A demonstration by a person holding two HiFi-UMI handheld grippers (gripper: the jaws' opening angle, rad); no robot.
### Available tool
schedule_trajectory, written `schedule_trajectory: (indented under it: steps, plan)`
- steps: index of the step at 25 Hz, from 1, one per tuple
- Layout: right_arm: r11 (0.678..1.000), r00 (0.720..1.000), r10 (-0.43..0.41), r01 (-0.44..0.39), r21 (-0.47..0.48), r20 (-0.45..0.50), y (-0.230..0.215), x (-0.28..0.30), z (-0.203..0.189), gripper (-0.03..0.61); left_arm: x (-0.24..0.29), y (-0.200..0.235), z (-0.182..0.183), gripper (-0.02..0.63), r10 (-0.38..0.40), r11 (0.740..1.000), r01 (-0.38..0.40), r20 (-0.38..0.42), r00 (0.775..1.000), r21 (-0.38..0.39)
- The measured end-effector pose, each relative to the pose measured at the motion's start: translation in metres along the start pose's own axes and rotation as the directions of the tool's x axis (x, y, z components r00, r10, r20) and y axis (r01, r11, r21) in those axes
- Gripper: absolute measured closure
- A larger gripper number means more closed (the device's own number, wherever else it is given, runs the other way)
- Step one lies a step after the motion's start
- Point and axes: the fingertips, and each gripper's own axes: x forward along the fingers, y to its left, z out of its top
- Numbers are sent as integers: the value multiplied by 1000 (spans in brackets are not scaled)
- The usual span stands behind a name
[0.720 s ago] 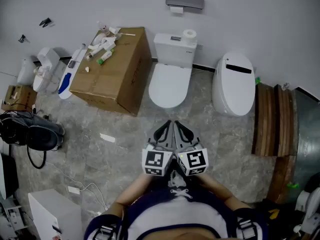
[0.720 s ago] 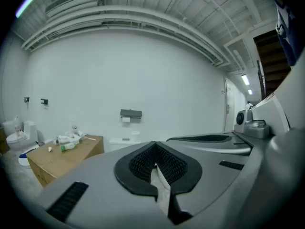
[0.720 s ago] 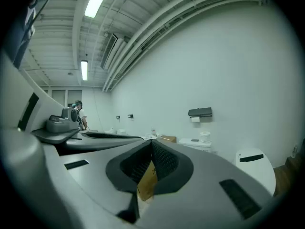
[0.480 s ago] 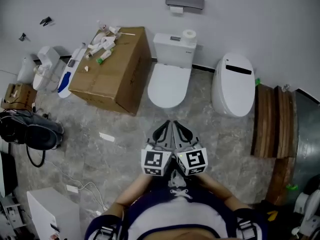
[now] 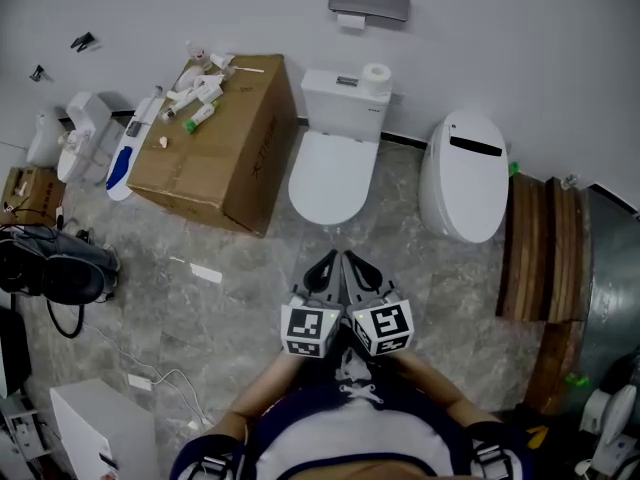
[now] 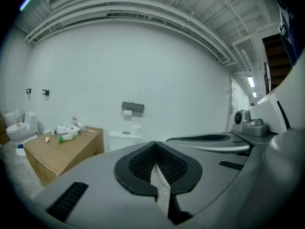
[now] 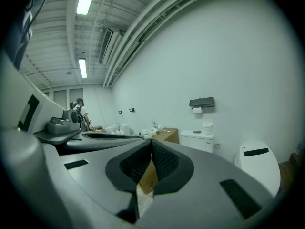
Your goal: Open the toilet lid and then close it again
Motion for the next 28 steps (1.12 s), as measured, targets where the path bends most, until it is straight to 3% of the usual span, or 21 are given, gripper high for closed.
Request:
schedule_trajectory:
  steps: [6, 15, 21, 24, 26, 28]
  plan:
    - [998, 994, 57, -54, 27, -94, -16, 55, -17, 569, 47, 45, -17, 615, -31, 999, 30, -53, 998, -22]
    - [997, 969, 48, -30, 76, -243, -61, 154, -42, 569, 123, 116, -24, 615, -66, 996, 58, -110, 992, -72]
    - [994, 944, 51, -15, 112, -326, -83, 192, -66, 568, 161, 152, -35, 615, -71, 996, 62, -150, 986, -58]
    - [988, 918, 58, 3, 155, -392, -93, 203, -88, 565, 171, 161, -49, 615, -56, 996, 43, -183, 982, -76]
    - [978, 884, 89, 9, 208, -458, -102, 210, -111, 451, 179, 163, -61, 615, -50, 996, 31, -211, 976, -89]
    - [966, 855, 120, 17, 258, -505, -112, 218, -133, 446, 188, 161, -73, 615, -52, 995, 31, -232, 971, -93]
